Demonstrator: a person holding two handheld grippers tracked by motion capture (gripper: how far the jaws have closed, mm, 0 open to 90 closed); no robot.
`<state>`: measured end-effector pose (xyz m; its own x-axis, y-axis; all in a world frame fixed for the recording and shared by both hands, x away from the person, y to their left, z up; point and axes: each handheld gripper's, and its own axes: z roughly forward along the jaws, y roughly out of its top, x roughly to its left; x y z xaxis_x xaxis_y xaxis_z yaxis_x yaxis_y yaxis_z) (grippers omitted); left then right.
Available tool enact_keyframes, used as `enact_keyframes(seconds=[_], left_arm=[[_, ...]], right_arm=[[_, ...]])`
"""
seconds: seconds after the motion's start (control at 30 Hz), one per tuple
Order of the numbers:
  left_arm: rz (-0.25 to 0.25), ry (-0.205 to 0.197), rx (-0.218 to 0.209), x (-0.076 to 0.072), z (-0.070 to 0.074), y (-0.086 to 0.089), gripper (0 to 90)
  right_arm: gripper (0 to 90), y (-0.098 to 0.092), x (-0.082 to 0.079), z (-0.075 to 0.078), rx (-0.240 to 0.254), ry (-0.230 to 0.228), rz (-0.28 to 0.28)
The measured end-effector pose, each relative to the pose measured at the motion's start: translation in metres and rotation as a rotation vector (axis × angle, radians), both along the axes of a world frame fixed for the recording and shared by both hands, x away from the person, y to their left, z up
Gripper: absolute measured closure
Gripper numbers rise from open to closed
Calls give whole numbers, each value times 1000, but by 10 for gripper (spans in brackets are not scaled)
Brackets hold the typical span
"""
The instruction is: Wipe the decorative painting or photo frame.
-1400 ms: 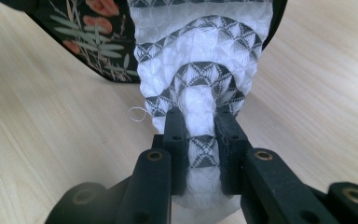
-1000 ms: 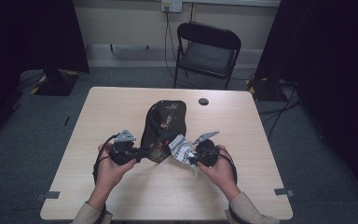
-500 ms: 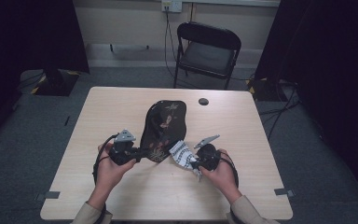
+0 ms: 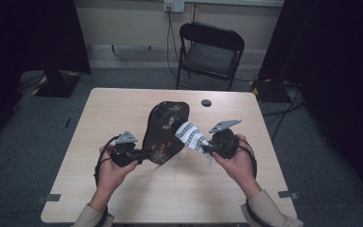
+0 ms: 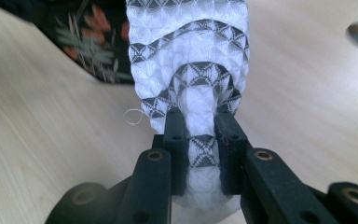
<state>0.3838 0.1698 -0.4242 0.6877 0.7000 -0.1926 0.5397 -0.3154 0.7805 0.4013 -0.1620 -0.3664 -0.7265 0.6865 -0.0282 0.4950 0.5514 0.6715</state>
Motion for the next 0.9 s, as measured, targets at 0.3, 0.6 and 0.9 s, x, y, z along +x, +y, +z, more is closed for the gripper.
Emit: enact_keyframes(seconds=[0.3, 0.6, 0.9], left_arm=[[-21, -2, 0, 4, 1, -4, 787], [-30, 1, 1, 9, 1, -9, 788], [-34, 2, 3, 11, 2, -8, 788]], right_arm=[[776, 12, 7, 62, 39, -107, -6], [776, 32, 18, 67, 23, -109, 17], [776, 36, 20, 40, 22, -67, 28]])
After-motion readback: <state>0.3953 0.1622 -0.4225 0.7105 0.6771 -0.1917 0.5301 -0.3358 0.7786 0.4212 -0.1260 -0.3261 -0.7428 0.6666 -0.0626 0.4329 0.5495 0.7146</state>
